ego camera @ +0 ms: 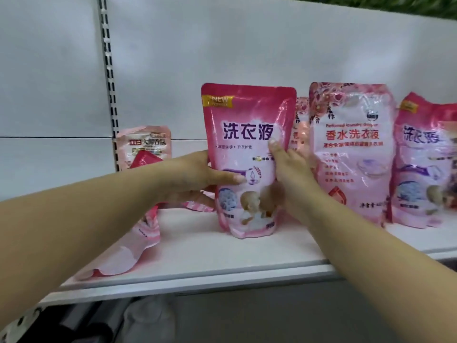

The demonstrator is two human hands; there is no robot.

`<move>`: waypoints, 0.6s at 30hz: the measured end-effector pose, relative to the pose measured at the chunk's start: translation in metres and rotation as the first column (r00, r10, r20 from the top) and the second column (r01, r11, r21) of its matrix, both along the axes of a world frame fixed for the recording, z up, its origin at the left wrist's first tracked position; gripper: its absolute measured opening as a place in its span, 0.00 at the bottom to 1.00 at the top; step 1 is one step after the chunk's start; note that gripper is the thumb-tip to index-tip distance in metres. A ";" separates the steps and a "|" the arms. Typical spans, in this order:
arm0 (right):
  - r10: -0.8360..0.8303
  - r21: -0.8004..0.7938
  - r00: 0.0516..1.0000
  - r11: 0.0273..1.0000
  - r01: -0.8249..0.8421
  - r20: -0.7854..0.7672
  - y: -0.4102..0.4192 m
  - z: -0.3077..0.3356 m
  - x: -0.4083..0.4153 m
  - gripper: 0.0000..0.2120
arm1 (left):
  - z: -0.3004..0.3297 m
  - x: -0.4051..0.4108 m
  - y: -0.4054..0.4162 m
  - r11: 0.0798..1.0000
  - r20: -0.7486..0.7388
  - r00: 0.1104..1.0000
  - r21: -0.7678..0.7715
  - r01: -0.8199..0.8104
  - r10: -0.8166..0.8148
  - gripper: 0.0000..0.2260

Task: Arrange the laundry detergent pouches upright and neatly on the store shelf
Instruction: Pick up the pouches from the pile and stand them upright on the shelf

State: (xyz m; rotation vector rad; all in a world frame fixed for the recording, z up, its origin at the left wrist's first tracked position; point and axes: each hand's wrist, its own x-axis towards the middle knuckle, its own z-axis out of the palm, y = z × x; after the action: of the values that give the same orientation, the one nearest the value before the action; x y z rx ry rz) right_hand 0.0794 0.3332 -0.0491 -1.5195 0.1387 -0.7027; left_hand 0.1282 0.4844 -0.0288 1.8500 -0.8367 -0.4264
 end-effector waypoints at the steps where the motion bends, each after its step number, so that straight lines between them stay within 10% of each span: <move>1: 0.042 -0.024 0.999 0.999 -0.042 -0.029 -0.002 -0.004 -0.001 0.24 | -0.002 0.001 0.000 0.999 -0.028 0.999 0.031 0.025 -0.025 0.23; 8: 0.100 -0.213 0.955 0.963 -0.164 -0.279 -0.023 -0.037 -0.015 0.53 | -0.013 -0.001 -0.009 0.991 -0.002 0.997 0.106 0.077 -0.078 0.11; 18: -0.025 -0.260 0.957 0.964 -0.053 -0.289 -0.022 -0.034 -0.018 0.31 | -0.012 -0.002 -0.021 0.981 0.057 0.998 0.193 -0.014 0.003 0.12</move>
State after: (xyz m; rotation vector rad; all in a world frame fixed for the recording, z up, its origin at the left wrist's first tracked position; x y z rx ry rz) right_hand 0.0609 0.3108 -0.0827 -1.8772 0.2634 -0.4957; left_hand 0.1261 0.4638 -0.0408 2.0531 -0.8493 -0.4655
